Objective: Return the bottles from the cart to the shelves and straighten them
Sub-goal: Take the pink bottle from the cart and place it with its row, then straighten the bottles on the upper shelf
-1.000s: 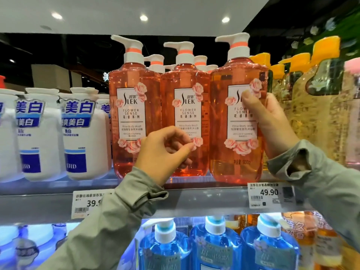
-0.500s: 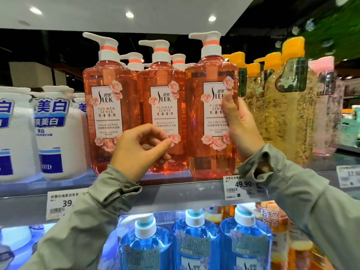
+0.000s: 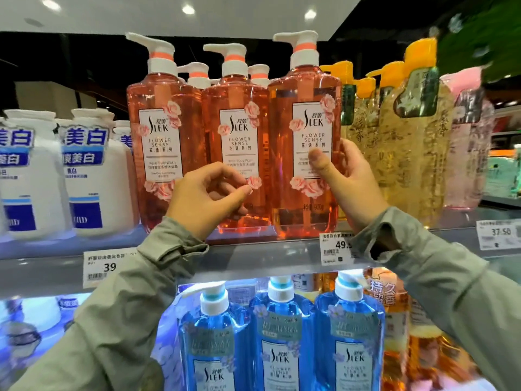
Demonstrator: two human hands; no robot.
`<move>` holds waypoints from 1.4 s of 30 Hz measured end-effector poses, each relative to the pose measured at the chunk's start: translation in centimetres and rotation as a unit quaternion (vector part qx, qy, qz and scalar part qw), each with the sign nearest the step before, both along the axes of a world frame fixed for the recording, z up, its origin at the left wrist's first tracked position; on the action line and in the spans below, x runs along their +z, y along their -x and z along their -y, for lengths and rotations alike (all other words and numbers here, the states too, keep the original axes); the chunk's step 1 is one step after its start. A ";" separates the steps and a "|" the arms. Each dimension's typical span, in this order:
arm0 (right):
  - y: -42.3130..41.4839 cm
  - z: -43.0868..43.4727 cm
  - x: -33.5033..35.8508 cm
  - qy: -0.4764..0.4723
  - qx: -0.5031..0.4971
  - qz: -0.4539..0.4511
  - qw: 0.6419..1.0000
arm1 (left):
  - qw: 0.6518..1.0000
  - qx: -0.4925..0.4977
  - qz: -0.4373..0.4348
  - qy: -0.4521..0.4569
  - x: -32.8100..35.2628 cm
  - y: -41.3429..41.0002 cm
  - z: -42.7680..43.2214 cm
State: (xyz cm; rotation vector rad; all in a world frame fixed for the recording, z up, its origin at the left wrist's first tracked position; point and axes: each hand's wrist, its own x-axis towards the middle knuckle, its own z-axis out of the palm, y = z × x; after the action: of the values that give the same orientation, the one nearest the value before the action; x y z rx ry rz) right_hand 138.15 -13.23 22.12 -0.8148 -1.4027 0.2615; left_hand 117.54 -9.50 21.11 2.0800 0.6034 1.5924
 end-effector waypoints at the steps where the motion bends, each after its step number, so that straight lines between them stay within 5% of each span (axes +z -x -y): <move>1: 0.1 0.1 0.0 0.001 -0.004 -0.009 1.000 | 1.000 -0.005 -0.008 -0.002 0.0 0.0 0.0; 15: -2.5 1.6 0.2 0.010 -0.058 -0.011 0.998 | 0.999 0.016 -0.033 -0.021 0.6 -1.9 0.7; 31: -10.8 5.8 -0.1 -0.047 0.093 -0.017 0.994 | 0.999 -0.011 -0.020 -0.035 -1.5 -13.2 5.8; 34: -12.6 6.2 0.0 -0.068 0.071 -0.013 0.995 | 1.000 -0.008 -0.021 -0.017 -1.9 -15.0 5.8; 38: -15.4 5.4 -0.4 -0.107 -0.085 0.044 0.990 | 0.999 0.034 -0.020 -0.022 -1.8 -17.1 5.6; 42: -16.6 3.6 -0.8 -0.018 -0.077 0.057 0.995 | 0.998 0.062 0.031 0.012 -0.7 -19.1 5.7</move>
State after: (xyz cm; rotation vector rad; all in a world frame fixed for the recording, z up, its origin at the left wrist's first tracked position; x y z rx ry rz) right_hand 154.77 -16.81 21.37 -0.9141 -1.4380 0.0728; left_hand 136.65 -15.18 20.38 2.0024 0.7388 1.7036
